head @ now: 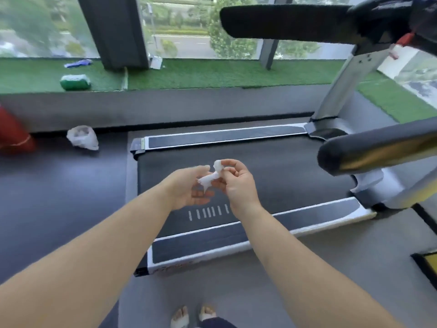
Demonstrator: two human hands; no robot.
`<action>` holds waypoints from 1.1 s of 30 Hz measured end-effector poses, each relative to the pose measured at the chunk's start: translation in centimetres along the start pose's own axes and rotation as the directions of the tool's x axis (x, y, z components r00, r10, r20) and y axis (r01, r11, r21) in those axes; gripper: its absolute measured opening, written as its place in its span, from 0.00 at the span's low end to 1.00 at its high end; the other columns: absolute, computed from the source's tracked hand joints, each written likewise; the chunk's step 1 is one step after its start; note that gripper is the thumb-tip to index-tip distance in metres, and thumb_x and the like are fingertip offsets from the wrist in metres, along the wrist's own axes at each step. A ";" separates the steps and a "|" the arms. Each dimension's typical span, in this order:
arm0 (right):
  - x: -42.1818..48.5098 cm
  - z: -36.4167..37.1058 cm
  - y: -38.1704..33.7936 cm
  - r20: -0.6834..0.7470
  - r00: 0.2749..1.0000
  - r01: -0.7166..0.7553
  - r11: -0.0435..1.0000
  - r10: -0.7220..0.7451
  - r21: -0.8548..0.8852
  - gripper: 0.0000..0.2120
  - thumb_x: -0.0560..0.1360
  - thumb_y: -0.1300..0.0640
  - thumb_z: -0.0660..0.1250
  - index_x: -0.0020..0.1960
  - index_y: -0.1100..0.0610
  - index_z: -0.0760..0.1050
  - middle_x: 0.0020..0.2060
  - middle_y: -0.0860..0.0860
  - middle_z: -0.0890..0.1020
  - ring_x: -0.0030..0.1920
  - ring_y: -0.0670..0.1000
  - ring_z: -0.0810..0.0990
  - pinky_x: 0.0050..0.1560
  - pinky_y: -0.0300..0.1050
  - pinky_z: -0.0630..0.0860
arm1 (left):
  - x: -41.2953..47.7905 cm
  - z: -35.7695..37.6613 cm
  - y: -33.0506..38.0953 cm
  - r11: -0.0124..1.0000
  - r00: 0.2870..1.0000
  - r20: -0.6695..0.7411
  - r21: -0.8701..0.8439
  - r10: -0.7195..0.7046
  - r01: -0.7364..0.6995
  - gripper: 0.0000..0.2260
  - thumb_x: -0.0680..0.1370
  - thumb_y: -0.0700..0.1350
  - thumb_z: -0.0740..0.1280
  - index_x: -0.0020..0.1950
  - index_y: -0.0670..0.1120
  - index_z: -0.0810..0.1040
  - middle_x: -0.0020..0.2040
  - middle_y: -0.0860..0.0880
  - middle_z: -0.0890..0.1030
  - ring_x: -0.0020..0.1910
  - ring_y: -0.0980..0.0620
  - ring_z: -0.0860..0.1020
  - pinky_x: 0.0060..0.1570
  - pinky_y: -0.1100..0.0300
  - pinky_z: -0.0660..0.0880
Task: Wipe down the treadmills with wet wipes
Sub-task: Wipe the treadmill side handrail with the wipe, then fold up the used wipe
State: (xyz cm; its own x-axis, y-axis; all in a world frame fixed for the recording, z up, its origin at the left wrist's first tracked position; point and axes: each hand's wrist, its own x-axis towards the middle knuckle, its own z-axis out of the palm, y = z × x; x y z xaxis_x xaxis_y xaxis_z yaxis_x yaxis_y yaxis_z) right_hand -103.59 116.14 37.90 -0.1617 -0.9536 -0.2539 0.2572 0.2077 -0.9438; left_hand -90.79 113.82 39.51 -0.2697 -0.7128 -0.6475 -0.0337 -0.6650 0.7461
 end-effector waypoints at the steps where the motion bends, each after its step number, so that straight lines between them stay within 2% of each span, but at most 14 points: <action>1: 0.2 1.4 1.0 0.066 0.997 -0.024 0.998 0.028 -0.059 0.09 0.78 0.68 0.62 0.44 0.57 0.75 0.35 0.52 0.78 0.35 0.51 0.81 0.41 0.43 0.81 | -0.5 -1.8 -1.1 0.997 0.998 -0.065 -0.074 0.002 -0.006 0.12 0.79 0.46 0.64 0.58 0.41 0.78 0.48 0.44 0.79 0.39 0.49 0.79 0.45 0.55 0.78; 4: 0.2 6.3 4.3 0.285 0.949 -0.046 0.956 0.132 -0.290 0.13 0.76 0.69 0.59 0.41 0.57 0.78 0.41 0.54 0.82 0.36 0.49 0.81 0.43 0.43 0.80 | -2.6 -6.7 -4.9 0.969 0.964 -0.264 -0.240 -0.010 -0.055 0.10 0.78 0.37 0.64 0.58 0.39 0.78 0.47 0.45 0.80 0.40 0.51 0.79 0.45 0.59 0.79; 6: -0.3 9.6 6.4 0.421 0.884 -0.011 0.910 0.203 -0.415 0.10 0.75 0.65 0.63 0.40 0.55 0.80 0.45 0.57 0.83 0.41 0.52 0.81 0.44 0.45 0.80 | -4.2 -9.4 -7.4 0.948 0.925 -0.380 -0.304 -0.032 -0.092 0.08 0.77 0.35 0.65 0.54 0.41 0.80 0.46 0.45 0.81 0.41 0.52 0.78 0.42 0.62 0.79; 9: -1.3 14.4 9.3 0.573 0.756 0.102 0.808 0.316 -0.580 0.05 0.74 0.60 0.69 0.40 0.53 0.79 0.43 0.54 0.83 0.43 0.50 0.81 0.44 0.46 0.79 | -6.8 -13.2 -10.4 0.886 0.846 -0.524 -0.433 -0.098 -0.166 0.07 0.78 0.37 0.64 0.51 0.40 0.81 0.43 0.44 0.80 0.39 0.51 0.75 0.39 0.63 0.78; 12: -1.9 18.7 11.9 0.640 0.658 0.128 0.778 0.398 -0.615 0.06 0.73 0.62 0.70 0.44 0.53 0.76 0.45 0.51 0.80 0.44 0.49 0.79 0.48 0.44 0.77 | -8.7 -17.2 -12.7 0.815 0.799 -0.582 -0.529 -0.148 -0.234 0.09 0.79 0.41 0.64 0.57 0.40 0.78 0.50 0.42 0.81 0.43 0.48 0.79 0.43 0.58 0.78; 15: -1.9 23.5 14.3 0.655 0.592 0.164 0.726 0.469 -0.668 0.10 0.72 0.62 0.71 0.52 0.55 0.76 0.48 0.50 0.77 0.46 0.49 0.78 0.45 0.38 0.75 | -9.5 -21.7 -14.6 0.851 0.749 -0.650 -0.460 -0.129 -0.252 0.14 0.77 0.38 0.67 0.62 0.38 0.75 0.55 0.40 0.81 0.49 0.47 0.80 0.46 0.59 0.80; 17: -1.6 27.1 16.0 0.638 0.551 0.117 0.707 0.537 -0.697 0.10 0.73 0.60 0.71 0.53 0.55 0.76 0.49 0.53 0.79 0.45 0.49 0.80 0.47 0.41 0.78 | -9.9 -25.3 -15.5 0.856 0.717 -0.684 -0.445 -0.137 -0.261 0.15 0.76 0.34 0.67 0.63 0.36 0.73 0.56 0.39 0.80 0.51 0.46 0.80 0.43 0.62 0.80; 19: -1.2 31.0 17.7 0.619 0.500 0.015 0.708 0.606 -0.706 0.08 0.74 0.59 0.71 0.52 0.56 0.75 0.47 0.55 0.81 0.41 0.48 0.81 0.44 0.39 0.79 | -10.0 -29.4 -16.0 0.867 0.691 -0.710 -0.422 -0.136 -0.264 0.14 0.76 0.32 0.66 0.62 0.37 0.73 0.56 0.39 0.79 0.51 0.45 0.80 0.44 0.61 0.80; 21: -0.8 35.0 19.5 0.590 0.487 -0.034 0.689 0.644 -0.724 0.08 0.75 0.59 0.70 0.53 0.57 0.75 0.43 0.54 0.80 0.37 0.47 0.80 0.40 0.37 0.78 | -10.2 -34.1 -16.1 0.882 0.684 -0.718 -0.399 -0.131 -0.250 0.10 0.76 0.31 0.66 0.57 0.39 0.74 0.54 0.41 0.79 0.51 0.45 0.80 0.48 0.58 0.79; 23: -0.5 39.0 20.9 0.561 0.503 -0.067 0.676 0.658 -0.734 0.06 0.76 0.59 0.69 0.52 0.57 0.76 0.41 0.53 0.80 0.35 0.47 0.78 0.40 0.39 0.78 | -10.4 -38.6 -15.8 0.898 0.682 -0.720 -0.376 -0.128 -0.229 0.08 0.76 0.31 0.66 0.52 0.41 0.75 0.50 0.43 0.79 0.48 0.48 0.79 0.46 0.60 0.79; 26: 0.4 44.6 22.7 0.521 0.522 -0.114 0.660 0.676 -0.743 0.05 0.76 0.59 0.68 0.51 0.56 0.76 0.41 0.52 0.80 0.36 0.48 0.78 0.45 0.43 0.79 | -9.9 -45.1 -15.1 0.926 0.680 -0.724 -0.327 -0.117 -0.189 0.07 0.76 0.31 0.65 0.51 0.41 0.77 0.47 0.44 0.80 0.44 0.50 0.79 0.39 0.65 0.79; 31: 4.8 52.4 24.2 0.465 0.589 -0.135 0.647 0.661 -0.750 0.06 0.77 0.58 0.66 0.54 0.56 0.76 0.43 0.50 0.80 0.37 0.47 0.78 0.49 0.44 0.79 | -6.3 -54.5 -12.2 0.956 0.707 -0.695 -0.278 -0.131 -0.096 0.08 0.77 0.33 0.65 0.47 0.46 0.78 0.49 0.46 0.80 0.45 0.50 0.79 0.44 0.60 0.78; 33: 7.8 55.2 24.6 0.450 0.616 -0.145 0.654 0.647 -0.743 0.07 0.78 0.58 0.66 0.55 0.56 0.75 0.43 0.49 0.79 0.36 0.46 0.77 0.49 0.44 0.79 | -3.8 -57.9 -10.1 0.965 0.721 -0.682 -0.252 -0.121 -0.077 0.07 0.77 0.34 0.65 0.49 0.45 0.78 0.48 0.47 0.80 0.45 0.50 0.78 0.43 0.60 0.77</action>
State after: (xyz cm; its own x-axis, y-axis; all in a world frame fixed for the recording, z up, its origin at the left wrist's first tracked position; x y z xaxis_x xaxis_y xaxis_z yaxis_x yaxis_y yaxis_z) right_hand -45.95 101.77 24.42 0.4951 -0.5511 -0.6717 -0.5160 0.4355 -0.7376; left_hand -33.66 110.31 25.48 0.4663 -0.5857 -0.6629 0.2314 -0.6426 0.7305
